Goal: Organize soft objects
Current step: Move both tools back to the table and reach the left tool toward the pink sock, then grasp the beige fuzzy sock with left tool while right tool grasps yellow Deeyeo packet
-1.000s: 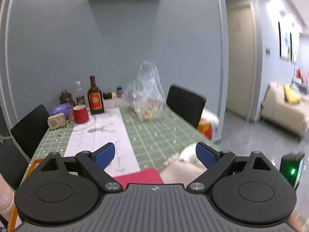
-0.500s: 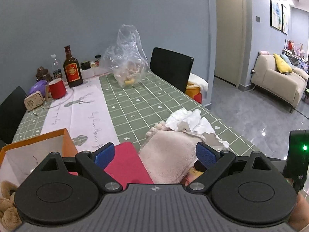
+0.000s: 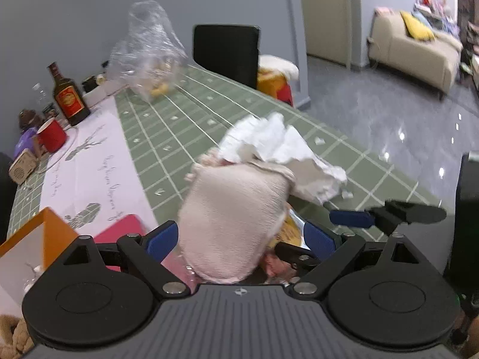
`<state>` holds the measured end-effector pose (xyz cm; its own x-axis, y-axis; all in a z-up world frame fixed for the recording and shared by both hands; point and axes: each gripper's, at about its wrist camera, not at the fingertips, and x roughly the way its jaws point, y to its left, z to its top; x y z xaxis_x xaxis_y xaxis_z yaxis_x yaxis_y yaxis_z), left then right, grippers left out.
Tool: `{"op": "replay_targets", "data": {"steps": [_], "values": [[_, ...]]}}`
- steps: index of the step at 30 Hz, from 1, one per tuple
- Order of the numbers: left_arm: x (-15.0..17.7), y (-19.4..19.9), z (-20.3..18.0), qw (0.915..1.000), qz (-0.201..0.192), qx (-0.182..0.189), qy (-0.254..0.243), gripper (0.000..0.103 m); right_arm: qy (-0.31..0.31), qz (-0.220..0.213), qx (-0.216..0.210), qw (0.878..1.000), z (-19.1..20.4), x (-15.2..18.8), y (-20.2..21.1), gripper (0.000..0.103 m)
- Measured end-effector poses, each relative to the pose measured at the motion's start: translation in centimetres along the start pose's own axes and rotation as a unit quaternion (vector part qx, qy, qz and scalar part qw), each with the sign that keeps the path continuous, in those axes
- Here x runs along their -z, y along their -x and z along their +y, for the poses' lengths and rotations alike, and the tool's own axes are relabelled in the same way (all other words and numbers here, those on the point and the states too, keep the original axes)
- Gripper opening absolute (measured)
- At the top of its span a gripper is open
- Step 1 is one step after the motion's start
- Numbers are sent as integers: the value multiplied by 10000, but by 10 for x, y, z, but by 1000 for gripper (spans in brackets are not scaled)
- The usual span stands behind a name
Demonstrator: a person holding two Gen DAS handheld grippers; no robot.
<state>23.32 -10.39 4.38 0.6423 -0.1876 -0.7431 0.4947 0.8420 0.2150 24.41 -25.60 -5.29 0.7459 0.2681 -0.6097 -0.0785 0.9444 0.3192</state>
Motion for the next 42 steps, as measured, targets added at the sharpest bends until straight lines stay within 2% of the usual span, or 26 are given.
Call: {"op": "replay_targets", "data": {"steps": [4, 11, 13, 14, 15, 16, 17, 20, 24, 28, 33, 34, 38, 40, 42], "values": [[-2, -19, -15, 9996, 98, -116, -233, 103, -32, 61, 67, 10000, 3, 2, -4, 75], [-11, -53, -12, 9980, 364, -513, -71, 101, 12, 49, -9, 10000, 7, 1, -3, 75], [-11, -55, -13, 9969, 314, -707, -109, 93, 68, 47, -17, 10000, 11, 1, -4, 75], [-11, -55, -14, 9968, 259, -734, -177, 83, 61, 38, -8, 10000, 12, 1, -4, 75], [-10, -54, -15, 9975, 229, -630, -229, 65, 41, 22, 0, 10000, 13, 1, -4, 75], [-9, -54, -15, 9984, 249, -435, -274, 55, 42, 22, -11, 10000, 15, 2, -6, 75], [-8, -54, -15, 9987, 307, -307, -254, 39, 68, 23, -21, 10000, 17, 3, -7, 75], [-9, -51, -10, 9988, 385, -295, 11, 15, 207, -43, 3, 9998, 25, 5, -9, 75], [-10, -39, 0, 9994, 239, -214, 143, 11, 48, -128, 27, 9999, 26, 5, -12, 82], [-8, -19, 13, 9993, 37, -147, 340, 10, -214, -220, -254, 9992, 22, 3, -13, 82], [-4, 7, 25, 9981, -165, -14, 597, 10, -92, -214, -375, 9990, 28, 4, -15, 64], [-2, 11, 26, 9978, -191, 10, 629, 10, -39, -222, -322, 9992, 29, 4, -15, 57], [3, 24, 27, 9974, -215, 37, 691, 10, 155, -199, -184, 9995, 26, 3, -10, 15], [6, 29, 25, 9973, -209, 66, 702, 10, 136, -180, -209, 9995, 19, 1, -6, 6], [8, 35, 24, 9971, -236, 103, 722, 10, -89, -220, -275, 9993, 9, 0, -1, 6]]}}
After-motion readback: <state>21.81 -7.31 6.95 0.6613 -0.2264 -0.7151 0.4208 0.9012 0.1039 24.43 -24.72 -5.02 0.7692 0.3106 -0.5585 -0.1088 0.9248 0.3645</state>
